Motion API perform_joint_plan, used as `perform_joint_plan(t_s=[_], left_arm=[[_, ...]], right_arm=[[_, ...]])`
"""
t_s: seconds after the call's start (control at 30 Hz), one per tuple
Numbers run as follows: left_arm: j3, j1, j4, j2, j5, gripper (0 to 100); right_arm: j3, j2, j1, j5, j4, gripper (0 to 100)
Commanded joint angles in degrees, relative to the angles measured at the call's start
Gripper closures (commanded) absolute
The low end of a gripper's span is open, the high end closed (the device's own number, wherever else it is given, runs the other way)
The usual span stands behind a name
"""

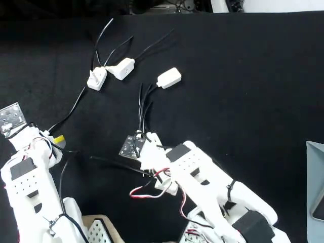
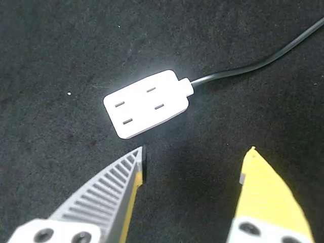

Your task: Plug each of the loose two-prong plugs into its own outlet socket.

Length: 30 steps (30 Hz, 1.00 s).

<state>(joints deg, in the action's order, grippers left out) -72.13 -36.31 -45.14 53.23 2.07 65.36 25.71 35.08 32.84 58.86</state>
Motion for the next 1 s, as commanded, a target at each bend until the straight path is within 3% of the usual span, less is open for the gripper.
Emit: perform_joint_plan(t_s=[0.0,0.17,0.43,0.67,0.8,0.87,0.97], left_arm=[[0.1,0.0,1.1,0.9,0.1,70],[0.1,0.0,1.1,0.9,0.1,70],[0.1,0.0,1.1,0.9,0.1,70],[0.1,0.0,1.1,0.9,0.1,70],[0.1,0.0,1.1,0.9,0.1,70],[0.1,0.0,1.1,0.9,0.1,70],[0.1,0.0,1.1,0.9,0.1,70]], right_arm=[[-2.7,0.0,-1.8,0.5,-0.4,89.2],[-6.2,0.0,-1.8,0.5,-0.4,98.4],[-12.6,0.8,-2.4,0.2,2.5,98.6],[-12.6,7.3,-11.5,-0.3,2.0,98.6],[-12.0,6.1,-14.7,-4.6,0.2,98.5],[-10.5,4.5,-14.5,-6.2,-2.5,96.6],[-9.6,2.1,-12.6,-11.0,-3.5,84.3]])
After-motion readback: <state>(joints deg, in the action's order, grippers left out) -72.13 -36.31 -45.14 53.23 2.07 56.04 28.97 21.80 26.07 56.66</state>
